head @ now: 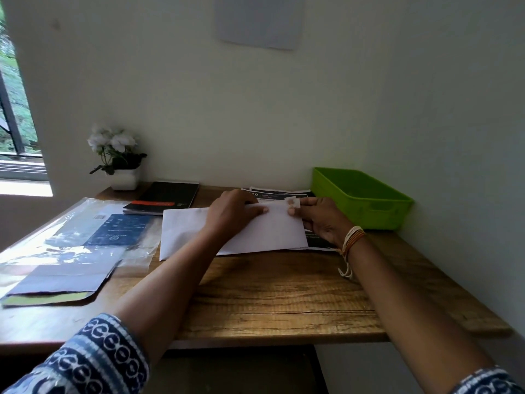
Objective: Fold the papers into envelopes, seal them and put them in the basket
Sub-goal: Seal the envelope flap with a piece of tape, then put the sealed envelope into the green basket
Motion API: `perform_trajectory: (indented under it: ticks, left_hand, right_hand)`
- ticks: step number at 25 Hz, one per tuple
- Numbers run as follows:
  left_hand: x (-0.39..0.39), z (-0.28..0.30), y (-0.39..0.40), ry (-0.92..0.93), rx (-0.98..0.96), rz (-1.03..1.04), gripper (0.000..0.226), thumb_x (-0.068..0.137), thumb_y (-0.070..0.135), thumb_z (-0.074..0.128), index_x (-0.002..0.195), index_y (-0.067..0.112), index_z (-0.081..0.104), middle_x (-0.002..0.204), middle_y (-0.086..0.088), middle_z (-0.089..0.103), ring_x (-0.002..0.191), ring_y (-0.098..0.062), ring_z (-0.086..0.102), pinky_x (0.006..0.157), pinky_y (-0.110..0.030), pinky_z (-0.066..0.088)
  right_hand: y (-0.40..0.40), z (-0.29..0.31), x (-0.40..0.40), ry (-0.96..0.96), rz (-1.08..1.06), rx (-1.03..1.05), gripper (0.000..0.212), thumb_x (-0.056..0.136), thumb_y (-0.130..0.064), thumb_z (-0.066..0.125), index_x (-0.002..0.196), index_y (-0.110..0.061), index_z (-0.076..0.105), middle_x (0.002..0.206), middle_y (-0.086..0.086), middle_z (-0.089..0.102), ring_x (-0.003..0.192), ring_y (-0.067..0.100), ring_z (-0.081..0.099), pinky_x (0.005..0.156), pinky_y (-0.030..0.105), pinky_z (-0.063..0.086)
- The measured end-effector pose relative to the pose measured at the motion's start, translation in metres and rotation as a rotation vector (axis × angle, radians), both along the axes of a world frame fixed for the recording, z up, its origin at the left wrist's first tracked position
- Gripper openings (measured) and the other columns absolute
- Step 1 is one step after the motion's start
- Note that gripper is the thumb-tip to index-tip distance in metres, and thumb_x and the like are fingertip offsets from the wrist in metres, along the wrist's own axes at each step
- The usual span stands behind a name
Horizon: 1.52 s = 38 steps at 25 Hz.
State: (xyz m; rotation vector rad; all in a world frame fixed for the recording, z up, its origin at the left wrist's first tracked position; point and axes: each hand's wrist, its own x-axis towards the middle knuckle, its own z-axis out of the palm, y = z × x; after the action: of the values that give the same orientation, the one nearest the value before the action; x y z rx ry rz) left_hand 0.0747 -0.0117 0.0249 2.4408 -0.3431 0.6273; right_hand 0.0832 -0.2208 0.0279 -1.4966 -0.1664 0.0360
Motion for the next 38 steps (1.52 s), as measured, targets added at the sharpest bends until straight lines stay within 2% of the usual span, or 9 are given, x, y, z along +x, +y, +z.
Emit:
perform_trajectory:
  ticks: [6, 13, 18, 21, 24, 27, 31, 35, 38]
  left_hand:
    - [-0.003, 0.009, 0.003, -0.113, -0.124, 0.125, 0.034, 0.083, 0.048, 0.062, 0.067, 0.018, 0.063, 0.068, 0.002, 0.060, 0.066, -0.021, 0.057, 0.049, -0.025, 0.029]
    - [-0.011, 0.028, 0.006, -0.234, -0.324, 0.300, 0.034, 0.083, 0.051, 0.060, 0.083, 0.020, 0.074, 0.081, 0.000, 0.071, 0.074, -0.023, 0.063, 0.054, -0.027, 0.036]
    - [0.001, 0.050, 0.020, 0.079, -0.108, 0.170, 0.034, 0.078, 0.049, 0.064, 0.089, 0.018, 0.071, 0.085, -0.005, 0.070, 0.077, -0.024, 0.065, 0.062, -0.028, 0.044]
    - [0.001, 0.068, 0.009, 0.334, -0.287, -0.049, 0.027, 0.081, 0.028, 0.072, 0.081, 0.001, 0.071, 0.065, -0.008, 0.060, 0.045, -0.009, 0.055, 0.044, -0.016, 0.039]
    - [0.003, 0.073, -0.032, 0.331, -0.555, -0.030, 0.026, 0.080, 0.022, 0.074, 0.061, 0.010, 0.061, 0.064, -0.006, 0.058, 0.049, -0.012, 0.054, 0.046, -0.020, 0.044]
    - [0.009, 0.073, -0.079, 0.357, -0.858, -0.027, 0.026, 0.075, 0.024, 0.078, 0.082, 0.002, 0.067, 0.084, -0.015, 0.068, 0.077, -0.030, 0.067, 0.072, -0.039, 0.059]
    - [0.015, 0.083, -0.137, 0.510, -1.078, -0.167, 0.030, 0.078, 0.012, 0.076, 0.095, -0.005, 0.057, 0.096, -0.018, 0.064, 0.091, -0.038, 0.066, 0.072, -0.045, 0.056]
    - [0.011, 0.092, -0.179, 0.753, -1.006, -0.318, 0.028, 0.092, 0.004, 0.058, 0.117, 0.002, 0.047, 0.078, -0.012, 0.054, 0.067, -0.023, 0.057, 0.054, -0.030, 0.053]
    - [0.020, 0.084, -0.197, 0.808, -0.935, -0.359, 0.023, 0.096, 0.006, 0.051, 0.118, 0.004, 0.047, 0.074, -0.010, 0.051, 0.061, -0.018, 0.050, 0.050, -0.024, 0.045]
  right_hand:
    - [0.006, 0.000, -0.003, 0.030, 0.057, -0.026, 0.015, 0.084, -0.008, 0.069, 0.098, -0.003, 0.069, 0.093, 0.010, 0.075, 0.075, 0.017, 0.073, 0.071, 0.030, 0.061]
    - [0.036, 0.002, -0.011, 0.095, 0.119, 0.122, 0.007, 0.090, -0.007, 0.061, 0.095, -0.006, 0.063, 0.075, 0.008, 0.074, 0.066, 0.018, 0.073, 0.063, 0.030, 0.061]
    - [0.031, 0.028, -0.007, 0.119, -0.082, 0.271, 0.009, 0.091, -0.004, 0.058, 0.083, -0.008, 0.059, 0.053, 0.002, 0.067, 0.046, 0.011, 0.066, 0.048, 0.025, 0.057]
    - [0.009, 0.049, -0.009, 0.106, -0.188, 0.332, 0.006, 0.093, -0.009, 0.057, 0.087, -0.009, 0.059, 0.058, 0.003, 0.068, 0.049, 0.011, 0.066, 0.045, 0.024, 0.056]
    - [-0.010, 0.059, -0.024, 0.137, -0.136, 0.189, 0.009, 0.095, -0.020, 0.055, 0.092, -0.012, 0.058, 0.080, 0.006, 0.065, 0.070, 0.018, 0.063, 0.054, 0.029, 0.058]
    - [-0.025, 0.058, -0.044, 0.214, -0.078, -0.016, 0.010, 0.091, -0.020, 0.059, 0.096, -0.011, 0.059, 0.088, 0.008, 0.065, 0.078, 0.022, 0.062, 0.061, 0.033, 0.052]
    - [-0.068, 0.072, -0.052, 0.185, -0.170, -0.040, 0.010, 0.091, -0.007, 0.059, 0.099, -0.002, 0.058, 0.087, 0.013, 0.062, 0.075, 0.026, 0.059, 0.061, 0.037, 0.053]
    - [-0.122, 0.093, -0.033, 0.194, -0.401, -0.172, 0.007, 0.086, -0.005, 0.065, 0.087, -0.003, 0.059, 0.093, 0.015, 0.057, 0.073, 0.025, 0.053, 0.059, 0.035, 0.049]
    - [-0.148, 0.105, -0.010, 0.244, -0.458, -0.452, 0.023, 0.088, -0.008, 0.064, 0.109, 0.000, 0.058, 0.095, 0.014, 0.051, 0.079, 0.026, 0.051, 0.046, 0.028, 0.046]
